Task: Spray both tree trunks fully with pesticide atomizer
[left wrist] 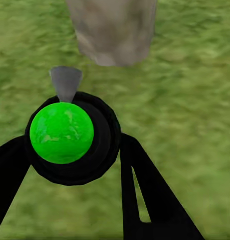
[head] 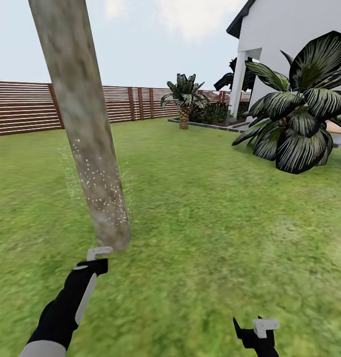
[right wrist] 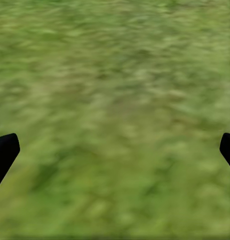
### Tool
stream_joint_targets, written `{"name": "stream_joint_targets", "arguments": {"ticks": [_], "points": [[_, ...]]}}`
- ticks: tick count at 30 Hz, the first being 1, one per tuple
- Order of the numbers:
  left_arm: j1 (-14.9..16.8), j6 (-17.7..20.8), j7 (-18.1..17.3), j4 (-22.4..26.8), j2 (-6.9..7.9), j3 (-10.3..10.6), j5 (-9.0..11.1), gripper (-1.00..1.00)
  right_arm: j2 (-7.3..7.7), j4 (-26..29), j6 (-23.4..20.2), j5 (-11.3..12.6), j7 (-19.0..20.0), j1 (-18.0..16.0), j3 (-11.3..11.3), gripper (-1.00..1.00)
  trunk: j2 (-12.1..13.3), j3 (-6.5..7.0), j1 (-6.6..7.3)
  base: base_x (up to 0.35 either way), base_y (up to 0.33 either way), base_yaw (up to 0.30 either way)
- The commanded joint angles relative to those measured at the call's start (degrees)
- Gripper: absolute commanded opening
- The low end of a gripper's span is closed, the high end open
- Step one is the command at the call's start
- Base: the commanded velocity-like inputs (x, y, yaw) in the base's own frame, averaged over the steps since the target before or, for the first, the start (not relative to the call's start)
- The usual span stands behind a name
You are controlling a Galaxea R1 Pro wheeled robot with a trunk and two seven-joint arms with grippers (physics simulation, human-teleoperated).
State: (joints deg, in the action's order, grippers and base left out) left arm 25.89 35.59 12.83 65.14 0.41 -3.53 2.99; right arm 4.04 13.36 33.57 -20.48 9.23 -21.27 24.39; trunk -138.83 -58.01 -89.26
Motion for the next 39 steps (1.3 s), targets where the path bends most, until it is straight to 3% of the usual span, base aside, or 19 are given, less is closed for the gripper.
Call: {"name": "stream_joint_targets", "arguments": {"ticks": [1, 4, 6, 8, 11, 15, 19, 28, 30, 32, 34, 35, 36, 39], "points": [[0.0, -0.1, 0.0, -0.1, -0.01, 0.1, 0.0, -1.0, 0.0, 0.0, 0.0, 0.0, 0.0, 0.0, 0.0, 1.0, 0.0, 0.0, 0.0, 0.0, 0.0, 0.0], [-0.5, -4.5, -2.0, -1.7, 0.01, 1.4, -0.1, -1.0, 0.0, 0.0, 0.0, 0.0, 0.0, 0.0, 0.0, 1.0, 0.0, 0.0, 0.0, -0.006, 0.0, 0.0], [-1.3, -9.0, -6.8, -3.7, 0.38, 4.0, -0.3, -1.0, 0.0, 0.0, 0.0, 0.0, 0.1, 0.0, 0.0, 1.0, 0.0, 0.0, 0.0, -0.136, 0.031, -0.069], [-1.5, -11.9, -11.6, -5.6, 0.89, 5.3, -0.9, -1.0, 0.0, 0.0, 0.0, 0.0, 0.1, 0.0, 0.0, 1.0, 0.0, 0.0, 0.0, -0.26, 0.106, -0.195], [-1.6, -15.6, -17.2, -7.3, 1.21, 5.7, -1.9, -1.0, 0.0, 0.0, 0.0, 0.0, 0.1, 0.0, 0.0, 1.0, 0.0, 0.0, 0.0, -0.298, 0.142, -0.275], [-1.6, -16.8, -24.5, -8.5, 1.26, 5.8, -2.7, -1.0, 0.0, 0.0, 0.0, 0.0, 0.1, 0.0, 0.0, 1.0, 0.0, 0.0, 0.0, -0.306, 0.158, -0.295], [-1.6, -18.6, -25.6, -9.8, 1.1, 6.4, -7.4, -1.0, 0.0, -0.1, -0.1, 0.0, 0.1, 0.0, 0.0, 1.0, 0.0, 0.0, 0.0, -0.307, 0.169, -0.289], [-2.9, -19.7, -26.9, -10.6, 1.65, 7.1, -9.5, -1.0, -0.17, 0.7, -0.1, 0.0, 0.1, 0.0, -0.2, 1.0, 0.0, 0.0, 0.0, -0.291, 0.147, -0.041], [-3.6, -19.7, -31.1, -11.6, 3.1, 7.2, -13.6, -1.0, -0.19, 3.2, -0.3, -0.1, 0.6, -0.1, -2.5, 1.0, 0.0, 0.0, 0.0, -0.068, 0.022, 0.0], [-3.8, -19.8, -35.0, -14.4, 3.9, 7.2, -20.3, -1.0, -1.44, 5.3, -0.7, -1.5, 3.5, -1.1, -9.5, 1.0, 0.0, 0.0, 0.0, -0.018, 0.006, 0.0], [-3.8, -20.8, -36.8, -16.8, 4.15, 7.2, -24.8, -1.0, -3.65, 6.0, -3.9, -3.4, 7.5, -3.3, -18.7, 1.0, 0.0, 0.0, 0.0, -0.004, 0.001, 0.0], [-3.8, -22.5, -38.6, -18.1, 4.11, 7.5, -25.7, -1.0, -4.09, 6.2, -6.4, -3.7, 11.1, -4.3, -22.2, 1.0, 0.0, 0.0, 0.0, -0.001, 0.0, 0.0], [-3.8, -23.0, -39.9, -18.5, 4.1, 8.1, -26.0, -1.0, -4.2, 6.3, -7.1, -3.8, 13.4, -4.6, -23.1, 1.0, 0.0, 0.0, 0.0, 0.0, 0.0, 0.0], [-3.4, -23.9, -44.7, -19.4, 3.99, 14.7, -26.3, -1.0, -4.32, 8.3, -8.4, -4.1, 25.0, -5.4, -24.5, 1.0, 0.0, 0.0, 0.0, 0.0, 0.0, 0.0]]}}
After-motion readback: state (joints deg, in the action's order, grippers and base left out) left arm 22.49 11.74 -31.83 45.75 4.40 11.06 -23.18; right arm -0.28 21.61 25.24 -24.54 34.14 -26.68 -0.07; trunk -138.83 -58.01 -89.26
